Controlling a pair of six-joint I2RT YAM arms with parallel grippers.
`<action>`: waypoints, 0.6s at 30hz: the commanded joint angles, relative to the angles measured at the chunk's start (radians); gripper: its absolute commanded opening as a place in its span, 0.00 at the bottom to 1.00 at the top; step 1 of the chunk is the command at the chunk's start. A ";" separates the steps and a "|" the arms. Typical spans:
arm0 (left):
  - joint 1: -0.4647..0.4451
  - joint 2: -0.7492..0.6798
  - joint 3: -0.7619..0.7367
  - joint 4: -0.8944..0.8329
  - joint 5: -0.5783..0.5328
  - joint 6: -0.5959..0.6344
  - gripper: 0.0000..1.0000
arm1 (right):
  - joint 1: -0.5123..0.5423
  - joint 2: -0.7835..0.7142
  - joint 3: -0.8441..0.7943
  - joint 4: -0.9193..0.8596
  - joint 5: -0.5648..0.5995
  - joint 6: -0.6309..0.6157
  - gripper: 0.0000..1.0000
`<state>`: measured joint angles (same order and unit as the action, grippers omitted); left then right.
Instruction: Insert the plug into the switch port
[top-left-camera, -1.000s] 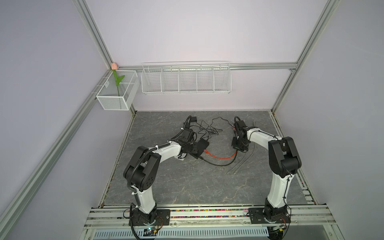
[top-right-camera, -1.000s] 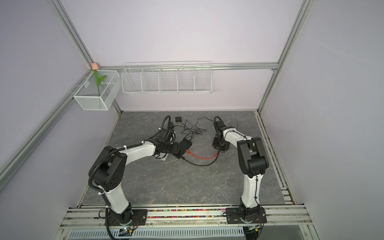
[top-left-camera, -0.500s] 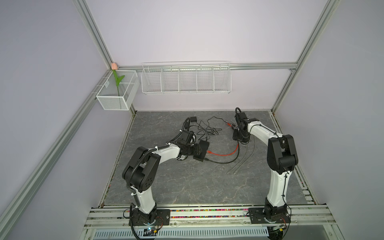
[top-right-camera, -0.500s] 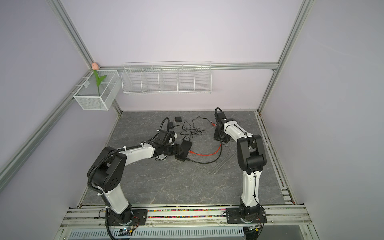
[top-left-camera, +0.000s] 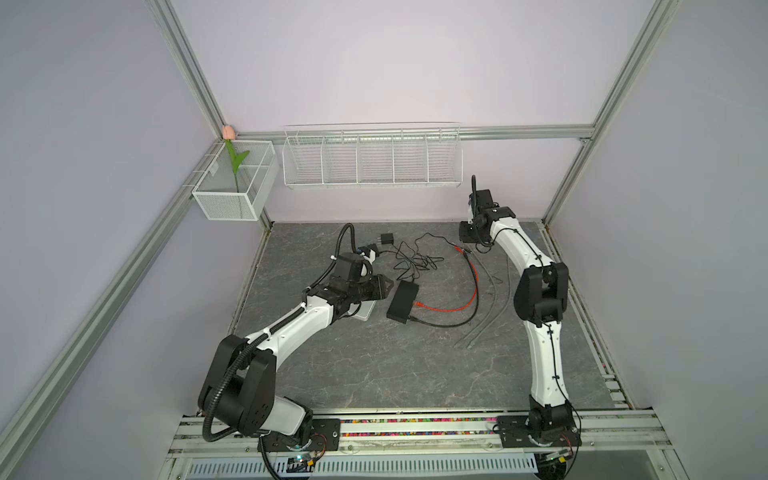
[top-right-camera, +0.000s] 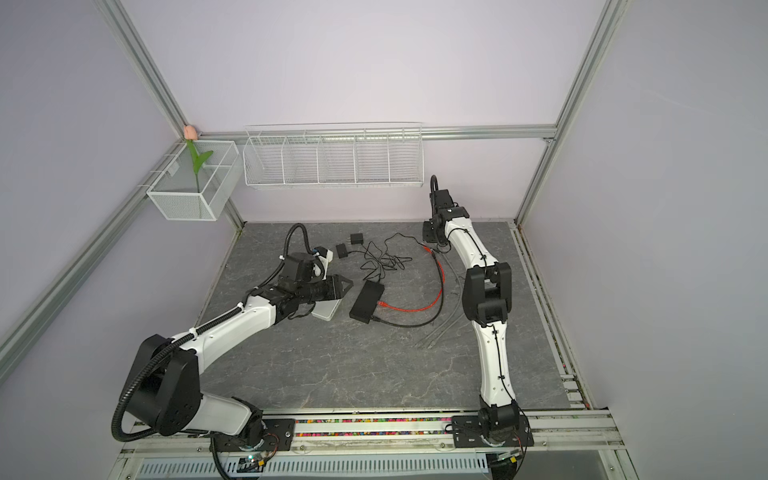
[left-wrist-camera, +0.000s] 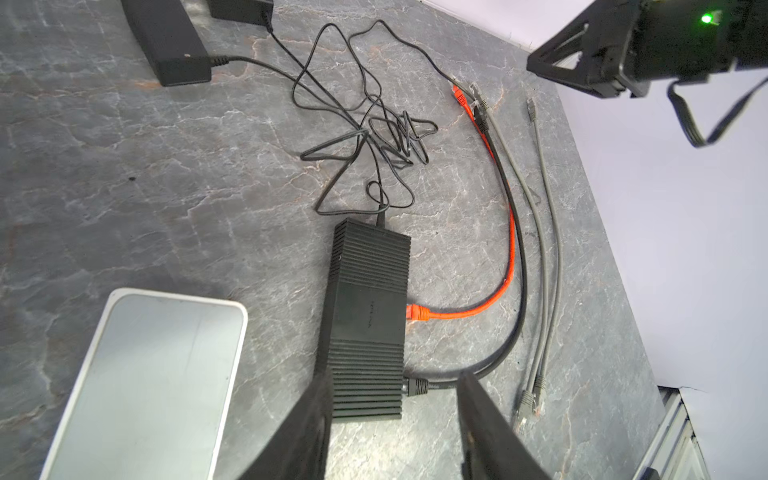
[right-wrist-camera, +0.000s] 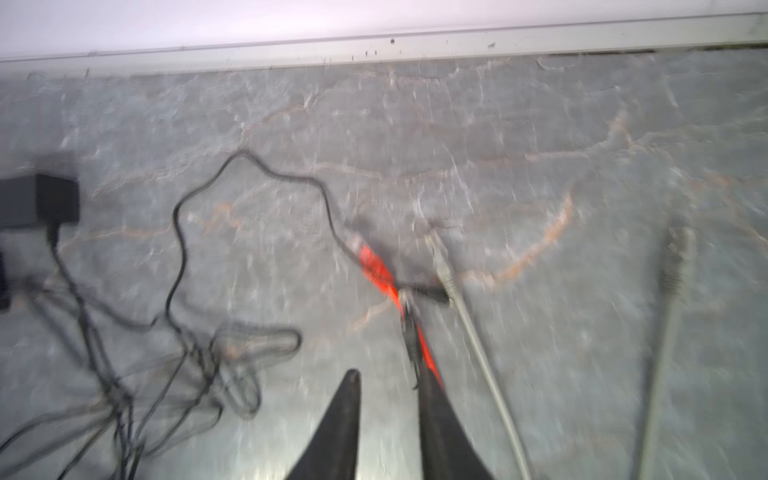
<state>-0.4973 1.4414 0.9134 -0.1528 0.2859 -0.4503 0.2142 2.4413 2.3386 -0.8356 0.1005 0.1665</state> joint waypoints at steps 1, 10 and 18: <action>0.006 -0.029 -0.025 -0.017 -0.010 0.023 0.48 | -0.002 0.087 0.140 -0.138 -0.029 -0.120 0.25; 0.019 -0.056 -0.039 -0.027 -0.019 0.027 0.48 | -0.002 0.135 0.169 -0.085 -0.032 -0.231 0.29; 0.028 -0.059 -0.053 -0.020 -0.011 0.024 0.48 | -0.001 0.195 0.198 -0.076 -0.004 -0.334 0.35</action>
<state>-0.4778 1.3987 0.8700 -0.1707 0.2813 -0.4397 0.2111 2.5996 2.5084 -0.9234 0.0864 -0.0879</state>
